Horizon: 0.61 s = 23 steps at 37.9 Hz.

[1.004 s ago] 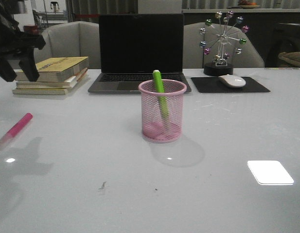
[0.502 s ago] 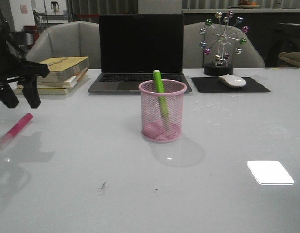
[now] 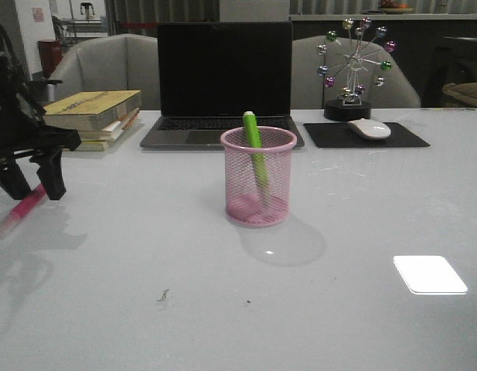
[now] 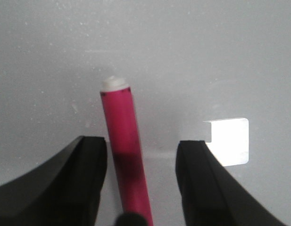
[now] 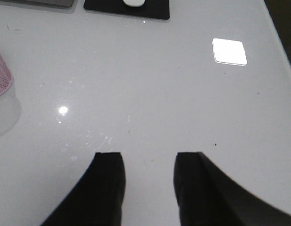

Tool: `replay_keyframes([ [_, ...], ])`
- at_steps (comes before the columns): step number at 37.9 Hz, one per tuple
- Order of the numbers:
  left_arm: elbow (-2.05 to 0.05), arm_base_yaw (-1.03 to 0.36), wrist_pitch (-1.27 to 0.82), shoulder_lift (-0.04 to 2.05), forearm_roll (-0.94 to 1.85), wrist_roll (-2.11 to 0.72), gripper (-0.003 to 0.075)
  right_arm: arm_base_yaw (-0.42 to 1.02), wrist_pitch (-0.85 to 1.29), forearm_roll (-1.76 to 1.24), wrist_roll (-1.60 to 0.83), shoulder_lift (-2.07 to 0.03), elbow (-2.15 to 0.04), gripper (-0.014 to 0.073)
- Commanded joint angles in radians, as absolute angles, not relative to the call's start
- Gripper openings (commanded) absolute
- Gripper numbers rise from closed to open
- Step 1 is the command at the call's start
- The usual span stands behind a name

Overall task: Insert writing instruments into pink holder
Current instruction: 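Lower the left gripper onto the pink marker and close on it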

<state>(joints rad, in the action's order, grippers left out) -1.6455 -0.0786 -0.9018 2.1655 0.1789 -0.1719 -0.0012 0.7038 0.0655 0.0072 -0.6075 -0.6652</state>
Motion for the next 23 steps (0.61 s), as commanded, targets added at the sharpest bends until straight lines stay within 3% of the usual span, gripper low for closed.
replay_keyframes([
  [1,-1.676,-0.087,-0.903,2.121,0.186,-0.163,0.0403,-0.006,0.636,0.074,0.000,-0.606,-0.692,0.0383],
  [8,-1.676,-0.087,-0.918,2.138,0.185,-0.163,0.0385,-0.006,0.636,0.075,0.000,-0.606,-0.692,0.0383],
  [19,-1.676,-0.087,-0.932,2.146,0.181,-0.163,0.0106,-0.006,0.636,0.075,0.000,-0.606,-0.692,0.0383],
  [23,-1.676,-0.087,-0.928,2.146,0.181,-0.163,0.0092,-0.006,0.636,0.075,0.000,-0.606,-0.692,0.0383],
])
